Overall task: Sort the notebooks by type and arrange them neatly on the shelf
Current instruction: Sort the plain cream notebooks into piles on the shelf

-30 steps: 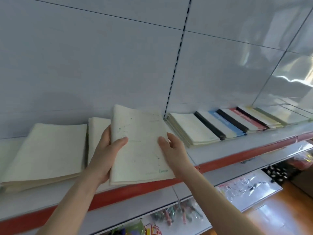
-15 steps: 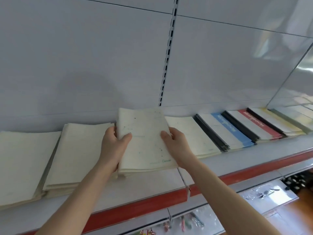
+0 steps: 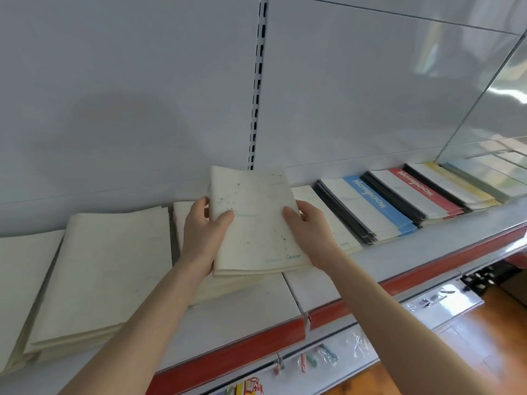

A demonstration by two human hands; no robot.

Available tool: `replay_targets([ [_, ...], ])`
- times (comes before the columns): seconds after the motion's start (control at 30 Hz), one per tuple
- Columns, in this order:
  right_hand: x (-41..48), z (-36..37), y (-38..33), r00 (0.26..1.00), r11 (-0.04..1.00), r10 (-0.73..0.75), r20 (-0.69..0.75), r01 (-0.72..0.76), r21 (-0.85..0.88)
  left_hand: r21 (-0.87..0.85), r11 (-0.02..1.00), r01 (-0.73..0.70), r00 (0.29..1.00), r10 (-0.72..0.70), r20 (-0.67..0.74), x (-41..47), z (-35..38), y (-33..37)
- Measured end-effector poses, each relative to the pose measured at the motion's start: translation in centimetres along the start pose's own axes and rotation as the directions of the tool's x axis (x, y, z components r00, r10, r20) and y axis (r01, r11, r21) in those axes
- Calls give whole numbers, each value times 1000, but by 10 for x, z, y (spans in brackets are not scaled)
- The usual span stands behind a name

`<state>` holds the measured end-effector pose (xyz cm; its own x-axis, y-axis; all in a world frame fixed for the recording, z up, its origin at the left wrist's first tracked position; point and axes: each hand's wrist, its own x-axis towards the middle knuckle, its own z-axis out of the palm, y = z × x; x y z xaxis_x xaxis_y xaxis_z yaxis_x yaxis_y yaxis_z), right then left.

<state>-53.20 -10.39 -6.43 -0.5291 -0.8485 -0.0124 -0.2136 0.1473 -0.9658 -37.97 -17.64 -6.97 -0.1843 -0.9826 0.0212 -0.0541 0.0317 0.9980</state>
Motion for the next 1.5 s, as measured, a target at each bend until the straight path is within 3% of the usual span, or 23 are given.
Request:
replay_targets([
  [0.17,5,-36,9,997,998,26,-74,-30,-59,-78,997,23,995,-16,97,1,41,-5],
  [0.43,52,-95,22,999,970,29,-17,-32,-239,-27,999,28,999,-28,28,11,114,-18],
  [0.6,80,-109,42,998,919,26,63,1,-394,253,967,-13,999,21,-27,13,144,-40],
  [0.77,86,-109,68,991,816,22,134,59,-575,520,851,-69,994,106,-42,11,156,-50],
  [0.87,92,-108,60,974,731,-4,228,158,-664,665,730,-157,984,174,42,3,151,-40],
  [1.0,103,-95,32,930,621,-161,330,355,-699,782,490,-385,909,348,230,-27,114,-21],
  [1.07,105,-76,15,904,601,-204,377,420,-680,830,392,-396,884,408,229,-41,85,-18],
  [1.23,81,6,-19,815,605,-290,502,562,-564,947,241,-211,906,412,97,-78,-2,-7],
  [1.5,-26,165,-63,649,548,-388,654,733,-403,986,167,23,872,480,-102,-164,-165,-11],
])
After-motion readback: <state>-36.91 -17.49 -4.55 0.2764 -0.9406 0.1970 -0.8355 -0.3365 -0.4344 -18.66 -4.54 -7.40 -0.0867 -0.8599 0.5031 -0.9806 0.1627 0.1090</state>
